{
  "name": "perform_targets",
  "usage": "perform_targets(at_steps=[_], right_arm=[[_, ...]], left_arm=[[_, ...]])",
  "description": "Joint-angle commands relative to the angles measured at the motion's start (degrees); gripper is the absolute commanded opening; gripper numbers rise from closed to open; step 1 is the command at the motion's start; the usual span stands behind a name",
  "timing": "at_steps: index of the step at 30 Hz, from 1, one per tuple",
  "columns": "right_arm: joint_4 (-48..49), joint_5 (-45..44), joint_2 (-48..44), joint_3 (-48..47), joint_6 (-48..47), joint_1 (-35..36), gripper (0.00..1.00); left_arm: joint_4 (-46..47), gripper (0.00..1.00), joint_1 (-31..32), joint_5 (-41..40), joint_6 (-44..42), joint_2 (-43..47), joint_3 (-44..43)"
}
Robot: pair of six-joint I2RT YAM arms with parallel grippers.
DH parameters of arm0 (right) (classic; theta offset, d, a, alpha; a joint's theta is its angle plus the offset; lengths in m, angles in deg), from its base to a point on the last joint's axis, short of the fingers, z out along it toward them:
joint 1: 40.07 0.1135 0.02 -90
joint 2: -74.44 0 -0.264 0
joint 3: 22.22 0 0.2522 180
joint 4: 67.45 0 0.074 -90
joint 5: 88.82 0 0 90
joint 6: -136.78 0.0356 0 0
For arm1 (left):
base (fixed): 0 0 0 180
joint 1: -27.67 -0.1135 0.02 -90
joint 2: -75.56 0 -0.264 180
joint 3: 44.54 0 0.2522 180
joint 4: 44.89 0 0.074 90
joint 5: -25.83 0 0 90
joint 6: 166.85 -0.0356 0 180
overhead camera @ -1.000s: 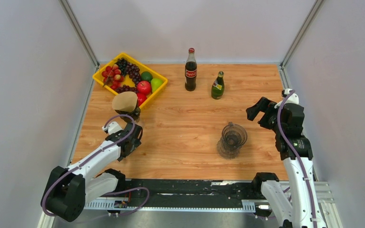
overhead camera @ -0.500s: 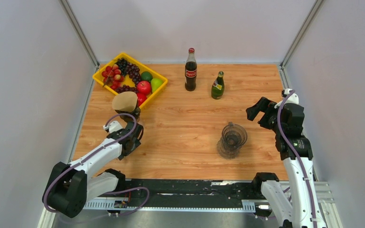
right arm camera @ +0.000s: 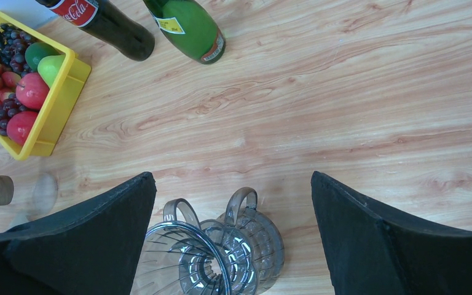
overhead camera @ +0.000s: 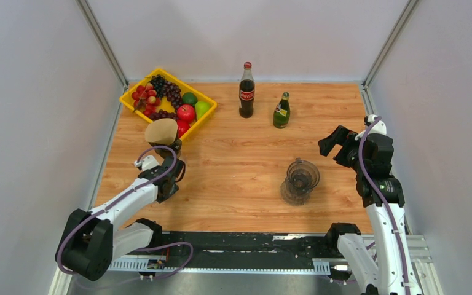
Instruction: Place the coffee filter in the dripper
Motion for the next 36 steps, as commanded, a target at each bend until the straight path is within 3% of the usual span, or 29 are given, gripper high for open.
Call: perform_targets(at_steps=[1, 9, 16, 22, 27, 36], right_arm=[[2.4, 0.4, -0.8, -1.5, -0.5, 0.2, 1.0], [2.5, 0.9, -0.7, -1.2, -0.4, 0.1, 1.0], [2.6, 2.4, -0.6, -1.0, -0.2, 0.2, 1.0], [2.6, 3.7, -0.7, -1.0, -0.1, 0.1, 1.0], [2.7, 3.9, -0.9, -1.0, 0.0, 0.2, 1.0], [2.9, 6.3, -1.0, -1.0, -0.4, 0.2, 1.0]], left_arm=[[-2.5, 0.44, -0.1, 4.6, -0.2, 1.0, -0.1], [-4.5, 0.28, -0.1, 13.4, -2.8, 8.4, 1.4], [-1.6, 0.23, 1.1, 23.8, -7.1, 15.0, 1.8], [-1.0, 0.19, 5.4, 26.8, -11.4, 17.1, -1.5], [1.5, 0.1, 11.7, 27.8, -13.6, 16.4, -3.6], [8.5, 0.08, 21.2, 32.3, -18.8, 11.3, -7.1]])
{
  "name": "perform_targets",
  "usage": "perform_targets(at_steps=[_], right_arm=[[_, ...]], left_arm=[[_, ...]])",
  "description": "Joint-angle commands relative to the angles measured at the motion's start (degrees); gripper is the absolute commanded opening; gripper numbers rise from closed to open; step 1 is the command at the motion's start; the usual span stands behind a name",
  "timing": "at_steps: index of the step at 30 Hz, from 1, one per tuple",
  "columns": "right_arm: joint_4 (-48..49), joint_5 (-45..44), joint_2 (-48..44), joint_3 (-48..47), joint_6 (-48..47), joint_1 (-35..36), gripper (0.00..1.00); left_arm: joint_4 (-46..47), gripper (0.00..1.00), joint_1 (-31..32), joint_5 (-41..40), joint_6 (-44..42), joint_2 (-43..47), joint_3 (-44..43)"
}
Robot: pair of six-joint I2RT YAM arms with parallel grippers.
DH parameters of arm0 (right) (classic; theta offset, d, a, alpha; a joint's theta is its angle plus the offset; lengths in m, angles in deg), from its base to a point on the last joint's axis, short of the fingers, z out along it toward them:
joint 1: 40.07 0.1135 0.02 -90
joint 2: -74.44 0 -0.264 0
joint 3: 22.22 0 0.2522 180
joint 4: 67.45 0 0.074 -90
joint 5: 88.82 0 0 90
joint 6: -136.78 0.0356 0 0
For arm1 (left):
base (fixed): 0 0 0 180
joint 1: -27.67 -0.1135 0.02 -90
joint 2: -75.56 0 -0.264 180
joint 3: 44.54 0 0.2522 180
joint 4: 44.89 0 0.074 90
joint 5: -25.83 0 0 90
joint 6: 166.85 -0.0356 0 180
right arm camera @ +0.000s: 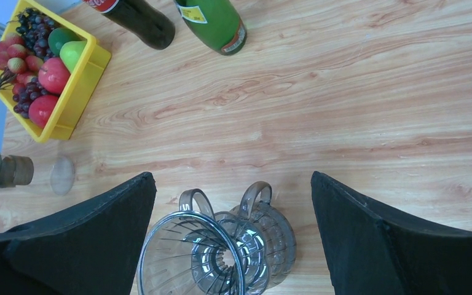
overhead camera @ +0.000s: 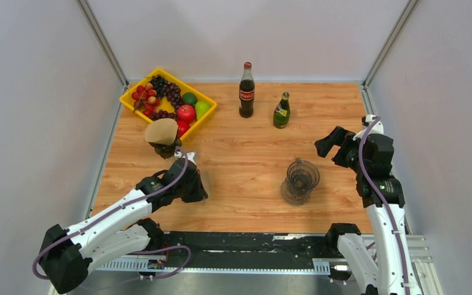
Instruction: Place the coffee filter in the dripper
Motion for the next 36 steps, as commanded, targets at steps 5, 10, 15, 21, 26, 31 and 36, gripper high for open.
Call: perform_targets(at_steps=[5, 10, 15, 21, 26, 31, 36], right_arm=[[7.4, 17.8, 0.7, 0.0, 0.2, 0.2, 0.99], [17.2, 37.3, 5.6, 2.5, 6.3, 2.8, 0.94], [18.3, 22.6, 11.4, -0.9, 5.4, 21.4, 0.93], [18.2, 15.4, 24.2, -7.3, 7.9, 29.7, 0.88], [17.4, 18.1, 31.7, -10.9, 8.2, 30.7, 0.83], [15.9, 21.0, 33.7, -11.3, 8.5, 31.2, 0.72], [15.7, 24.0, 33.9, -10.8, 8.7, 31.4, 0.57]], left_arm=[[12.2, 0.09, 5.9, 7.0, -12.7, -3.4, -6.5], [15.8, 0.12, 8.3, 6.9, -21.2, -6.9, -13.6], [16.7, 0.11, 10.1, 6.4, -25.0, -13.9, -19.5], [15.2, 0.11, 14.3, 3.8, -30.6, -19.1, -24.7], [12.1, 0.11, 17.0, 0.1, -35.4, -21.6, -27.4], [10.7, 0.11, 17.4, -3.0, -38.0, -22.0, -28.5], [10.2, 0.11, 17.5, -3.0, -39.7, -23.0, -29.3]])
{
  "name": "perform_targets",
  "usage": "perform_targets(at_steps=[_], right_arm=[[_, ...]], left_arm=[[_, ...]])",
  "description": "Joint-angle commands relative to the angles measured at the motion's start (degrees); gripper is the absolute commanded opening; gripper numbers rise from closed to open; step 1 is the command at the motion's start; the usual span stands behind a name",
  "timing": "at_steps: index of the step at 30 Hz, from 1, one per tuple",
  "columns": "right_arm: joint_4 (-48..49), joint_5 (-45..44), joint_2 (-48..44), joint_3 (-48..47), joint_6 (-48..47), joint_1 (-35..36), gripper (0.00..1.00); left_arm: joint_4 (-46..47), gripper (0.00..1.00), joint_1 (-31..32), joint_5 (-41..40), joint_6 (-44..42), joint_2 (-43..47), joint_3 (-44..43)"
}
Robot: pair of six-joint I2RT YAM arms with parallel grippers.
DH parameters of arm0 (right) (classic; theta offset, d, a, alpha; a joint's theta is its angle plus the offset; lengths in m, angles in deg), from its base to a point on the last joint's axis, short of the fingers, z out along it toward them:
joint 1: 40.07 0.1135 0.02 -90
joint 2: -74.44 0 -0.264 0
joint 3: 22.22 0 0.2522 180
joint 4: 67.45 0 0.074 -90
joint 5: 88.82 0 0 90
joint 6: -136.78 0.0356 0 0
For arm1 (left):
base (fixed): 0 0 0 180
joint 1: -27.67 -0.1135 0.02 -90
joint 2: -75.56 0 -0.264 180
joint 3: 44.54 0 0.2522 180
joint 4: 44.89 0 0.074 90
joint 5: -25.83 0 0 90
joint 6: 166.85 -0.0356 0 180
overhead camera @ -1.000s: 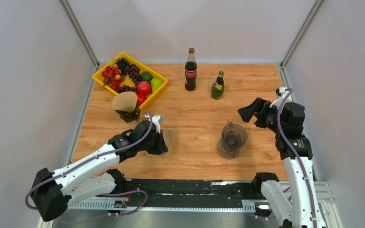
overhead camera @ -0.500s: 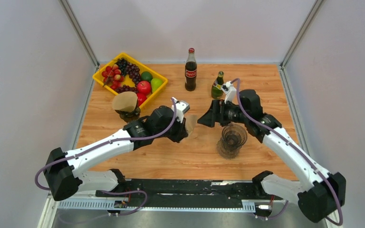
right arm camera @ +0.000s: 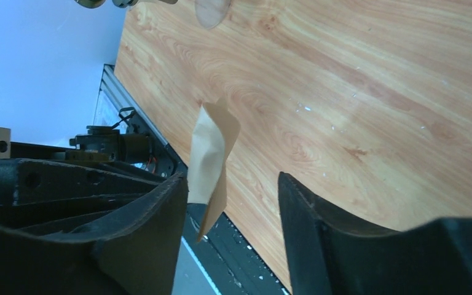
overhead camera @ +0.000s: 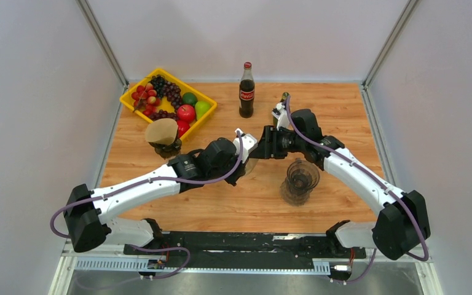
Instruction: Place the coffee filter in the dripper
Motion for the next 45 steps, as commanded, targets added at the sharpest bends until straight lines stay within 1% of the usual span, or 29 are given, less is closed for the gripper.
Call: perform_targets(at_steps=[1, 6, 10, 12, 14, 15, 16, 17, 18, 19, 20, 21, 23, 26, 28, 32, 35, 38, 42, 45], right_arm=[[0.4, 3.7, -0.1, -2.3, 1.0, 0.3, 0.53], [0.4, 4.5, 1.3, -2.9, 1.6, 0.6, 0.46], [0.4, 5.8, 2.1, -3.0, 1.8, 0.8, 0.35], [0.5, 5.8, 2.2, -2.9, 1.9, 0.9, 0.27], [0.5, 5.7, 2.1, -3.0, 1.9, 1.0, 0.14], [0.4, 5.4, 2.0, -3.1, 1.9, 1.0, 0.08], [0.5, 5.3, 1.8, -3.2, 1.9, 0.9, 0.01], [0.4, 5.2, 1.5, -3.3, 1.8, 1.0, 0.0], [0.4, 5.0, 1.2, -3.4, 1.7, 0.9, 0.0], [0.5, 4.8, 0.6, -3.6, 1.5, 0.9, 0.0], [0.5, 4.3, 0.1, -3.7, 1.2, 0.9, 0.0], [0.5, 3.4, -0.8, -3.7, 1.0, 0.9, 0.0], [0.4, 0.8, -3.4, -3.6, 0.7, 0.8, 0.0], [1.0, -4.9, -7.5, -2.8, 0.9, 0.1, 0.0], [3.1, -7.6, -10.6, -1.2, 2.2, -0.5, 0.0], [9.8, -10.5, -17.1, 2.8, 6.6, -1.1, 0.0], [16.5, -12.6, -21.8, 6.3, 9.7, -1.1, 0.0], [24.1, -13.1, -25.3, 9.3, 12.6, -1.1, 0.0], [31.4, -10.7, -27.9, 11.5, 15.5, -1.1, 0.0], [33.5, -8.1, -28.6, 11.9, 17.2, -1.1, 0.0]], left_arm=[[-0.8, 0.11, 0.3, -1.0, -4.0, -0.8, -2.7], [-0.2, 0.11, 0.4, 0.3, -4.9, -0.8, -3.1], [0.1, 0.11, 0.4, 0.3, -5.2, -0.4, -3.0], [0.5, 0.11, 0.4, 0.4, -5.3, 0.0, -2.9], [0.8, 0.12, 0.4, 0.1, -5.3, 0.3, -2.8], [0.9, 0.15, 0.4, -0.5, -5.2, 0.5, -2.7], [0.8, 0.25, 0.5, -0.9, -4.9, 0.6, -2.8], [0.7, 0.3, 0.5, -1.7, -4.7, 0.9, -2.8], [0.8, 0.44, 0.4, -2.2, -4.1, 1.2, -2.7], [1.0, 0.66, 0.5, -3.6, -3.7, 1.9, -2.5], [1.2, 0.78, 0.4, -5.2, -2.6, 2.5, -2.3], [1.6, 0.94, 0.4, -6.4, -1.9, 3.8, -1.7], [2.3, 0.99, 0.4, -10.5, 1.1, 6.4, -0.8], [3.0, 1.0, 0.4, -16.7, 7.8, 10.3, 0.7], [4.3, 1.0, 0.4, -18.8, 12.3, 13.8, 2.5], [10.8, 1.0, 0.2, -19.2, 20.8, 21.2, 7.4], [17.0, 1.0, -0.7, -15.9, 26.9, 24.0, 11.8], [26.8, 1.0, -2.0, -10.8, 31.4, 25.0, 14.8], [37.5, 1.0, -2.7, -5.6, 34.7, 22.5, 17.6], [42.0, 1.0, -2.7, -3.8, 36.2, 20.5, 17.3]])
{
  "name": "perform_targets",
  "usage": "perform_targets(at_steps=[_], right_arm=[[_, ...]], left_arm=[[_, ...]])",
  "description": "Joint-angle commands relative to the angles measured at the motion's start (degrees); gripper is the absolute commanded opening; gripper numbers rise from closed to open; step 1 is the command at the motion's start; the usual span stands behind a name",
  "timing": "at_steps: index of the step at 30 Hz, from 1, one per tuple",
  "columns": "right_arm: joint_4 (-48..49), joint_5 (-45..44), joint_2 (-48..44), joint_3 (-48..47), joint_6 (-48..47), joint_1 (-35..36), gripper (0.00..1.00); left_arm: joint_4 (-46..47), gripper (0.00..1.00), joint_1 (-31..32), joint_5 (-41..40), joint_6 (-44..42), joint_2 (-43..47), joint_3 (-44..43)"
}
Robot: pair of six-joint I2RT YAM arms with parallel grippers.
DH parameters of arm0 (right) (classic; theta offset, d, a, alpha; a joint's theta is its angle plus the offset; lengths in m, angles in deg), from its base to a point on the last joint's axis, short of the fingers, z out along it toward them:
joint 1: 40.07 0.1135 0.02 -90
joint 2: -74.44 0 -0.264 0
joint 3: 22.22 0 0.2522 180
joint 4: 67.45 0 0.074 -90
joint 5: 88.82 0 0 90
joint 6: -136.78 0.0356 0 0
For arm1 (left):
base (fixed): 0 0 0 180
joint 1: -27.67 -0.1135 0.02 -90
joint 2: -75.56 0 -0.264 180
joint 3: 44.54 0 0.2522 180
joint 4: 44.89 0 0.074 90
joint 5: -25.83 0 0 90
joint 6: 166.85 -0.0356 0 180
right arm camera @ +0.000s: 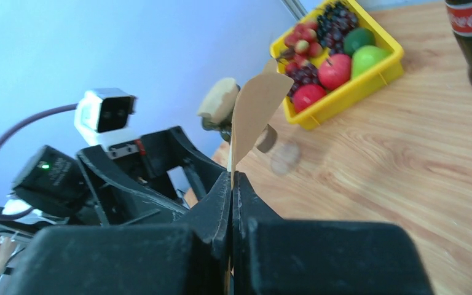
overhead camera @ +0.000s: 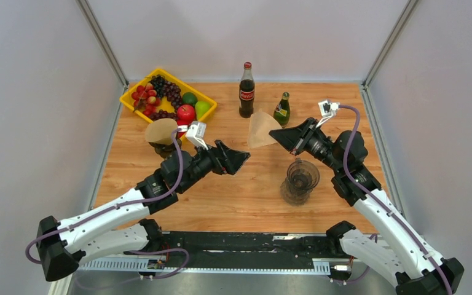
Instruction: Place the coffee filter in the dripper
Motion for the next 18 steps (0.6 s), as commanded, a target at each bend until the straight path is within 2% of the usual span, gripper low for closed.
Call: perform_targets(at_steps=[1, 6, 11, 18], right_arm=[[10.4, 3.2, -1.6, 0.5, 5.0, -0.1, 0.0], [10.9, 4.3, -1.5, 1.6, 7.0, -0.1, 0.0], [16.1, 5.7, -1.9, 4.4, 10.5, -0.1, 0.0], [15.3, 2.0, -3.1, 6.9, 10.1, -0.1, 0.0]], left_arm=[[15.9, 1.0, -0.3, 5.7, 5.2, -2.8, -0.2], [24.3, 1.0, -0.2, 7.7, 6.8, -5.5, 0.1], [27.6, 1.0, -0.3, 9.1, 7.2, -8.1, -0.7], [29.3, 0.99, -0.3, 11.4, 7.3, -10.0, -1.9]])
